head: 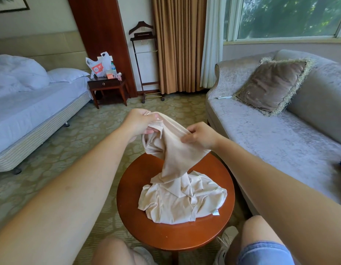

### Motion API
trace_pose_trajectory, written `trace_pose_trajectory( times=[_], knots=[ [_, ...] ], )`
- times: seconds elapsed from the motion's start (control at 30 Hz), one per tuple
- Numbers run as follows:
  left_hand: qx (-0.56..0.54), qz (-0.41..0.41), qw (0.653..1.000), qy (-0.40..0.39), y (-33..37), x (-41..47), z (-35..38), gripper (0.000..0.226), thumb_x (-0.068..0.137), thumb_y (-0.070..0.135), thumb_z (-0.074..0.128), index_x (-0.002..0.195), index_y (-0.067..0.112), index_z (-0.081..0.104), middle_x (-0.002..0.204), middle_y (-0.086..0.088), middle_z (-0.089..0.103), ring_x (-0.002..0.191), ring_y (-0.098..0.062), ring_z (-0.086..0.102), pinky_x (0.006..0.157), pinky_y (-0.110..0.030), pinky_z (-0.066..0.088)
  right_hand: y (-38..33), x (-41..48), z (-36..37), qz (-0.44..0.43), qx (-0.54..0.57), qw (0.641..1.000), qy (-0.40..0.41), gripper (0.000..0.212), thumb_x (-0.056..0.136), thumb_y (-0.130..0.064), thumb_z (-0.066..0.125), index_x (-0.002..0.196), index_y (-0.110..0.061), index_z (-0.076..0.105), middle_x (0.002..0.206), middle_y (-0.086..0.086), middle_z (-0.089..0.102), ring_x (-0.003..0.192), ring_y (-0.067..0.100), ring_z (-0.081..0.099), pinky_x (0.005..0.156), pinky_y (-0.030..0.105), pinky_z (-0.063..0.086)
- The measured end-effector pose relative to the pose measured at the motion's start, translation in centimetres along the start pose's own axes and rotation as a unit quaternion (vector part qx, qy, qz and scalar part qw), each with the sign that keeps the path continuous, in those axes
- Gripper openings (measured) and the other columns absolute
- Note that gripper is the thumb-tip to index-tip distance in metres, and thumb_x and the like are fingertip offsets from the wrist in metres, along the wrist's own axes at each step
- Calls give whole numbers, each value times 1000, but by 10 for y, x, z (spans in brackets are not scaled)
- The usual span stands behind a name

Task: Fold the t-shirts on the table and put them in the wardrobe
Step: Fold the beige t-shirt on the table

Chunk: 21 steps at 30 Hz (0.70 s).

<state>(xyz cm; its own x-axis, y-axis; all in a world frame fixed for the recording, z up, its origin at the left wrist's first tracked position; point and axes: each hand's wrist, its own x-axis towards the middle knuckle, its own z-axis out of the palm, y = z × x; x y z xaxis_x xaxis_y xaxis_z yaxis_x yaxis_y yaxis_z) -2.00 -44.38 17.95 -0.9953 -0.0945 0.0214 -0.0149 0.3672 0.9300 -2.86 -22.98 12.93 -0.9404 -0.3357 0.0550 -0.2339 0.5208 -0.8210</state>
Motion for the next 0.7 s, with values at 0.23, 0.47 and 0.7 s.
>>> trace_pose_trajectory(
  times=[0.23,0.47,0.7],
  knots=[
    [-64,-30,993,96,-9,4,-14,13,96,15,60,83,18,59,89,-7,69,69,-18,69,73,-28,58,17,-8,-13,68,-20,997,-28,8,86,-9,67,80,-7,70,62,4,62,54,12,57,55,22,46],
    [-116,-37,991,52,-6,-3,-18,8,90,3,65,94,10,63,99,-12,70,87,-20,70,83,-26,56,5,-1,-21,88,204,960,168,13,90,-6,66,80,2,62,69,12,64,58,19,61,67,31,59],
    [-179,1,984,1,23,-20,-30,46,84,-17,60,127,-1,57,117,-14,67,108,-20,66,91,-25,54,-33,16,-46,51,292,895,334,18,90,-11,61,73,-11,64,75,7,70,81,28,73,80,37,60]
  ],
)
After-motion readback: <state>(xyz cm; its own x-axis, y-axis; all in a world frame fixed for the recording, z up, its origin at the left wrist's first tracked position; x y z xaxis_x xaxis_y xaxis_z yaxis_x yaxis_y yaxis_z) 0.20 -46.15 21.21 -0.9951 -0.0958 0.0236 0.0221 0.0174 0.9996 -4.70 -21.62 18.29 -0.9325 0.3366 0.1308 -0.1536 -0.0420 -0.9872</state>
